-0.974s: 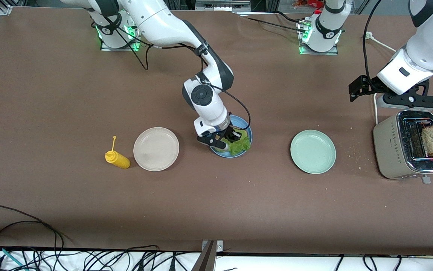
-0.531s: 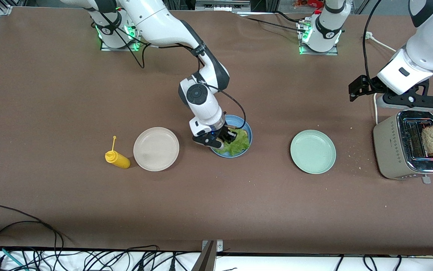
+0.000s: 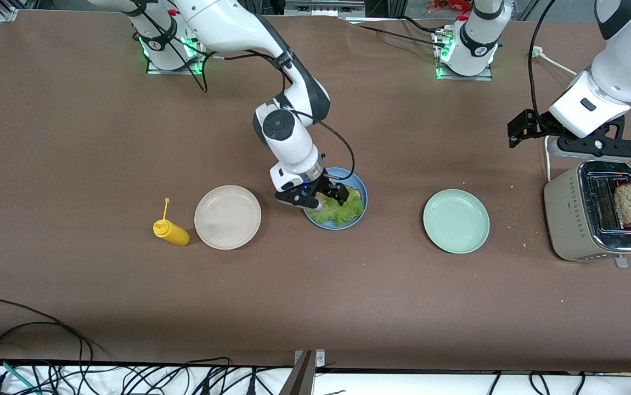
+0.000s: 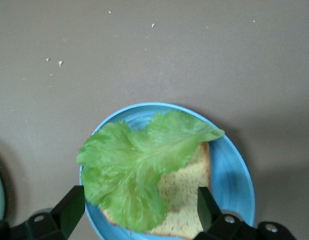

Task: Make sandwich in blue plate with both arms
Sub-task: 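Release the lettuce and move the right gripper back toward the yellow bottle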

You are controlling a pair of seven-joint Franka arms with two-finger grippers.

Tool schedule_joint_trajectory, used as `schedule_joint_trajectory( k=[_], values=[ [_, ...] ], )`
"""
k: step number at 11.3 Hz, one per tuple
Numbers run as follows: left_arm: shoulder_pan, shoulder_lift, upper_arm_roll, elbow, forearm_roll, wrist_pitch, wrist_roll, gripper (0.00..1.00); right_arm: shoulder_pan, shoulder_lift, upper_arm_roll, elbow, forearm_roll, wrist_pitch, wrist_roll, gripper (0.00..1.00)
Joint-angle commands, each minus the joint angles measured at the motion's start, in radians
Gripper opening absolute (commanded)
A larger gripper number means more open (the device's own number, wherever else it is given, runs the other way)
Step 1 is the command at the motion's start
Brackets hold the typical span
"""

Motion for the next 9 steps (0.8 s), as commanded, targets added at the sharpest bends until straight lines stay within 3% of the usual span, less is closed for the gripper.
schedule_joint_trajectory(
  k=[1,5,9],
  values=[
    [-0.002,-0.006,0.000,0.001,-0.025,0.003,-0.003,1.00,0.021,-0.077,-0.006,-0.077,-0.015,-0.041,-0.020,1.00],
    [-0.003,-0.006,0.000,0.003,-0.025,0.003,-0.003,1.00,-0.054,-0.171,-0.021,-0.079,-0.030,-0.251,-0.199,1.00],
    [-0.003,-0.007,0.000,0.003,-0.025,-0.003,-0.003,1.00,-0.233,-0.274,0.026,-0.079,-0.058,-0.460,-0.431,1.00]
  ],
)
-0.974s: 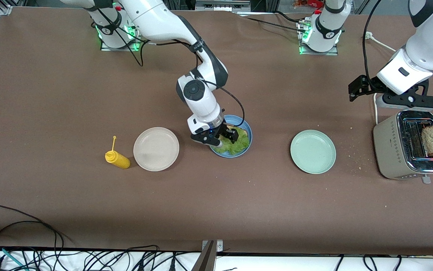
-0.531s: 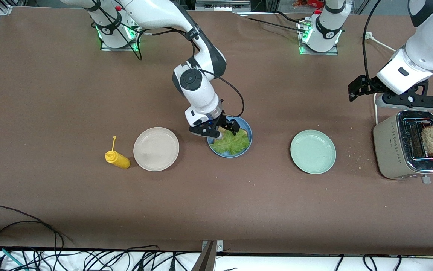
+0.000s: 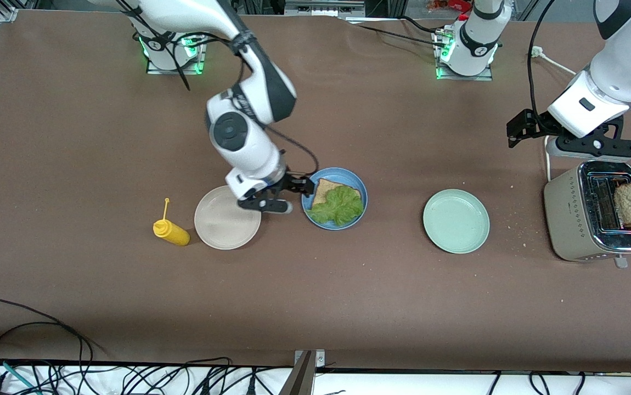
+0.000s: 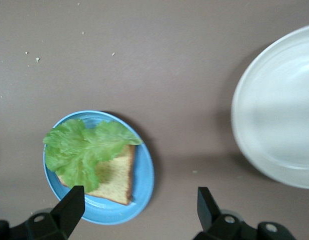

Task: Make sandwich in blue plate with both arms
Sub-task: 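Release the lettuce and move the right gripper back toward the yellow bottle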

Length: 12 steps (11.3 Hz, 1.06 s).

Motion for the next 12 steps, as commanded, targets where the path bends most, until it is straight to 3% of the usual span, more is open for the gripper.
schedule_joint_trajectory(
  k=[1,4,10,12],
  values=[
    [-0.001,-0.007,0.001,0.003,-0.025,-0.003,-0.003,1.00,-0.124,-0.115,0.046,-0.043,-0.026,-0.148,-0.175,1.00],
    [-0.004,-0.006,0.001,0.003,-0.025,-0.003,0.002,1.00,-0.256,-0.201,0.052,-0.055,-0.028,-0.312,-0.428,1.00],
    [-0.003,-0.006,0.001,0.003,-0.026,-0.003,-0.001,1.00,-0.448,-0.279,0.057,-0.129,-0.043,-0.367,-0.913,1.00],
    [-0.004,-0.006,0.001,0.003,-0.025,-0.003,-0.003,1.00,-0.524,-0.294,0.087,-0.172,-0.045,-0.368,-1.025,1.00]
  ],
)
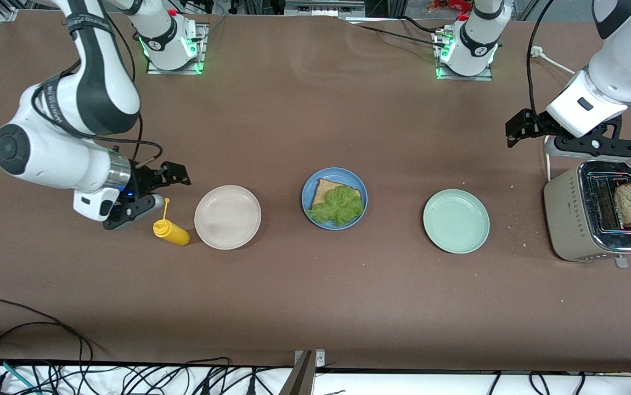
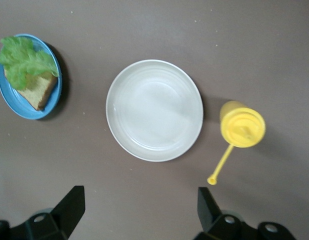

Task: Make sandwich in blue plate with both arms
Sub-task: 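Release the lettuce and move the right gripper back toward the yellow bottle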

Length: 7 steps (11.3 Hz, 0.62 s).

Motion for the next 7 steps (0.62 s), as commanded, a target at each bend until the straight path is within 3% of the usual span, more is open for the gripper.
schedule_joint_trajectory(
  k=[1,5,7],
  values=[
    [0.000,-0.007,0.002,0.003,-0.026,-0.003,-0.001,1.00,-0.157,-0.054,0.092,-0.087,-0.015,-0.003,-0.205,1.00],
    [-0.002,-0.006,0.002,0.003,-0.026,-0.003,-0.003,1.00,-0.327,-0.053,0.135,-0.103,0.008,-0.005,-0.541,1.00],
    [-0.002,-0.007,0.002,0.003,-0.024,-0.003,-0.003,1.00,-0.389,-0.053,0.135,-0.103,0.109,-0.015,-0.735,1.00]
  ],
)
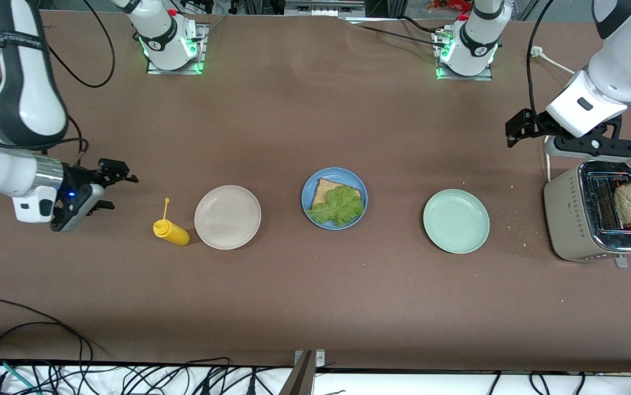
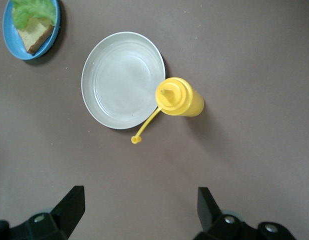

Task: Make sandwich in blue plate with both arms
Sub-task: 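Lower the right gripper around the yellow squeeze bottle and close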

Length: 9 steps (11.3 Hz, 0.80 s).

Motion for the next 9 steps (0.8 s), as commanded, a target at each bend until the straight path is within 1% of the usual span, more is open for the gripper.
schedule_joint_trajectory(
  k=[1,3,5,6,9],
  values=[
    [-0.002,-0.007,0.002,0.003,-0.026,-0.003,-0.003,1.00,-0.103,-0.021,0.025,-0.042,0.150,-0.025,-0.256,1.00],
    [-0.002,-0.007,0.002,0.003,-0.024,-0.003,-0.003,1.00,-0.156,0.029,0.025,-0.070,0.245,-0.039,-0.412,1.00],
    [-0.002,-0.007,0.002,0.003,-0.024,-0.005,-0.003,1.00,-0.209,0.106,0.025,-0.064,0.331,-0.041,-0.544,1.00],
    [-0.002,-0.007,0.002,0.003,-0.024,-0.005,-0.003,1.00,-0.234,0.147,0.025,-0.061,0.378,-0.062,-0.624,1.00],
    [-0.002,-0.007,0.001,0.003,-0.024,-0.005,-0.003,1.00,-0.262,0.241,0.023,-0.055,0.478,-0.069,-0.799,1.00]
  ],
)
